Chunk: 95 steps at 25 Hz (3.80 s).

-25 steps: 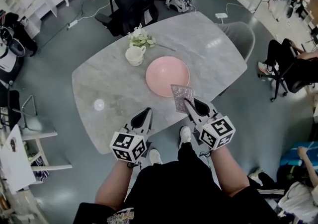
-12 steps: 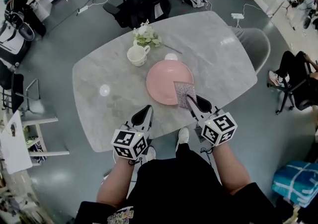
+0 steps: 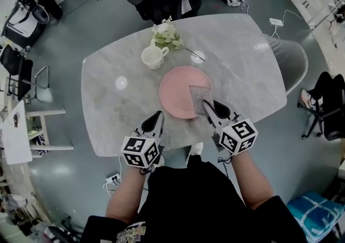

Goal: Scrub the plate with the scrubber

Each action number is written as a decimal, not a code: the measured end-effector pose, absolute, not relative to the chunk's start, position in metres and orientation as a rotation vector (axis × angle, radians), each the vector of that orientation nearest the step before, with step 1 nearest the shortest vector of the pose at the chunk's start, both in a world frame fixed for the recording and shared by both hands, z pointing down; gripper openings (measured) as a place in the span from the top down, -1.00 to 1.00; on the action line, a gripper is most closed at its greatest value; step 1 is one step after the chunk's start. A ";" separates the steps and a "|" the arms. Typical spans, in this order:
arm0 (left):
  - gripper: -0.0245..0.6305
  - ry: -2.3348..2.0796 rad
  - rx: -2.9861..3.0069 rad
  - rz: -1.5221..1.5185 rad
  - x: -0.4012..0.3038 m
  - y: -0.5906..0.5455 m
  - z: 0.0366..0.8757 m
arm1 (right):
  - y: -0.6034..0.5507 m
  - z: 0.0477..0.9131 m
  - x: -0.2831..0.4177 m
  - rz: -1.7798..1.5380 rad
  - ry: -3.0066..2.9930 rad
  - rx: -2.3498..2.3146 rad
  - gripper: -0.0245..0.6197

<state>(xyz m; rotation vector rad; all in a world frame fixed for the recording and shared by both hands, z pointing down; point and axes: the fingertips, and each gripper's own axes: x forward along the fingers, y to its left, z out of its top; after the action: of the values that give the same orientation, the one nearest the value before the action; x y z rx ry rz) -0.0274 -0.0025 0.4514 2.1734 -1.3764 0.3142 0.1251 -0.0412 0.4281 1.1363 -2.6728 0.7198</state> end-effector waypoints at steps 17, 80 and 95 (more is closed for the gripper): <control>0.87 -1.489 1.904 0.360 -0.027 -0.014 0.499 | -0.062 0.446 0.136 0.756 -2.690 0.969 0.70; 0.82 -1.381 1.580 0.477 -0.058 -0.100 0.646 | -0.175 0.615 -0.004 0.165 -2.048 0.522 0.69; 0.82 -1.394 1.572 0.463 -0.060 -0.100 0.647 | -0.212 0.622 0.032 0.091 -1.934 0.637 0.68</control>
<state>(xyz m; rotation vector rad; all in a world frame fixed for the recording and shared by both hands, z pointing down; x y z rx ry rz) -0.0602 -0.1002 0.6470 1.5718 -1.3942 0.4627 0.0316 -0.2124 0.6215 0.6367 -1.9339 0.0912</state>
